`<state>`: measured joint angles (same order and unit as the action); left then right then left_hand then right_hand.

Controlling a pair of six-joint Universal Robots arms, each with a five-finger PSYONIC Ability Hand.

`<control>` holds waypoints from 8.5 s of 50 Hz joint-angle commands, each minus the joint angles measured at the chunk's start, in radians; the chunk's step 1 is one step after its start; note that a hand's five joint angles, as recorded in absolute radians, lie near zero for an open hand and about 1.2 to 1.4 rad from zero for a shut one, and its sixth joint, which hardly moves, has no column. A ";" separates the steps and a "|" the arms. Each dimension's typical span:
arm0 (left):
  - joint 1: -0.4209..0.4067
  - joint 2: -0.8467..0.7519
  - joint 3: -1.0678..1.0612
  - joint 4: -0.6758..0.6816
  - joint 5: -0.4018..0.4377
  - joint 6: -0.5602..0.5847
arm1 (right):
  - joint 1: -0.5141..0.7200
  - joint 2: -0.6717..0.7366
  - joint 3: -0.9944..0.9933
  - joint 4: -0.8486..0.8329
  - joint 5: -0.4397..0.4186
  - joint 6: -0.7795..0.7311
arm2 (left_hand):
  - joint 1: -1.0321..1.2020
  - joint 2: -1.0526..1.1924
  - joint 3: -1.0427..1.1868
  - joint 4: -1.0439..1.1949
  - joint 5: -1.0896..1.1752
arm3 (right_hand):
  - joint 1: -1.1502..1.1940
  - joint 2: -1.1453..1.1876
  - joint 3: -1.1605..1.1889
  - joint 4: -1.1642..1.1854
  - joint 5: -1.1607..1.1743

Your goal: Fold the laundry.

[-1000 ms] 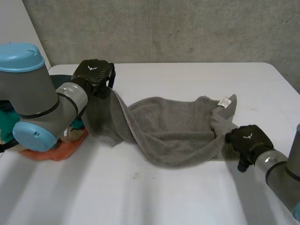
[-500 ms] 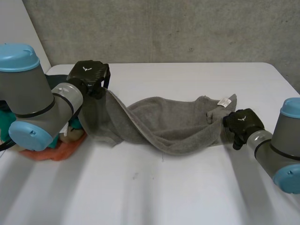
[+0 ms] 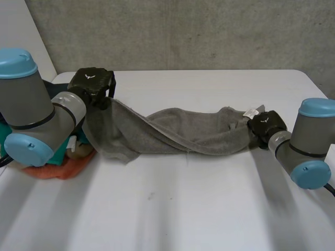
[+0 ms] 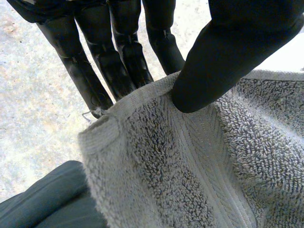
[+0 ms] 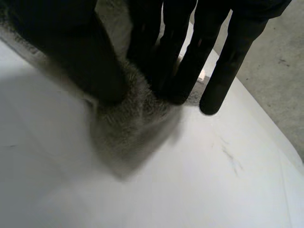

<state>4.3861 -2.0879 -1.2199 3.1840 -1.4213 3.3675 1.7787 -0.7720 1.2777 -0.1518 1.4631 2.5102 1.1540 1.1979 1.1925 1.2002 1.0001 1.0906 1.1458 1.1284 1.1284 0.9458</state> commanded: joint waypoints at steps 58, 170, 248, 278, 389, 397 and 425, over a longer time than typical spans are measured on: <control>0.026 0.034 -0.043 -0.009 0.002 -0.011 | -0.028 -0.050 -0.327 0.182 0.034 0.039 | 0.242 0.198 0.204 0.196 0.222 | 0.306 0.250 0.268 0.268 0.276; -0.134 -0.448 0.367 0.131 -0.102 0.506 | -0.147 0.051 -0.280 0.113 0.184 -0.182 | 0.242 0.198 0.204 0.196 0.222 | 0.306 0.250 0.268 0.268 0.276; -0.163 0.066 -0.221 0.152 -0.094 0.205 | 0.410 -0.153 0.275 -0.384 -0.310 -0.390 | -0.979 -1.023 -1.018 -1.026 -1.000 | 0.306 0.250 0.268 0.268 0.276; -0.277 0.037 -0.187 0.203 -0.096 0.205 | 0.024 -0.309 0.404 -0.092 0.087 -0.063 | -0.979 -1.023 -1.018 -1.026 -1.000 | 0.306 0.250 0.268 0.268 0.276; -0.189 0.111 0.066 -0.236 0.570 -0.108 | 0.297 -0.138 0.183 0.012 -0.037 0.740 | -0.973 -1.017 -1.011 -1.019 -0.993 | -0.909 -0.965 -0.947 -0.947 -0.939; -0.186 0.111 0.062 -0.234 0.570 -0.108 | 0.297 -0.082 0.097 -0.009 0.088 0.704 | -0.973 -1.017 -1.011 -1.019 -0.993 | 0.306 0.250 0.268 0.268 0.276; -0.231 0.112 0.102 -0.230 0.538 -0.112 | -0.271 0.440 -0.949 0.311 0.105 0.426 | -0.979 -1.023 -1.018 -1.026 -1.000 | 0.306 0.250 0.268 0.268 0.276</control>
<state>4.1750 -1.9745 -1.1271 2.9544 -0.8732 3.2548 1.6192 -0.5893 0.7673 -0.0846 1.5890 2.9348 0.1723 0.2042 0.2164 0.2052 0.0483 1.0207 1.1236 1.1288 1.1981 0.9511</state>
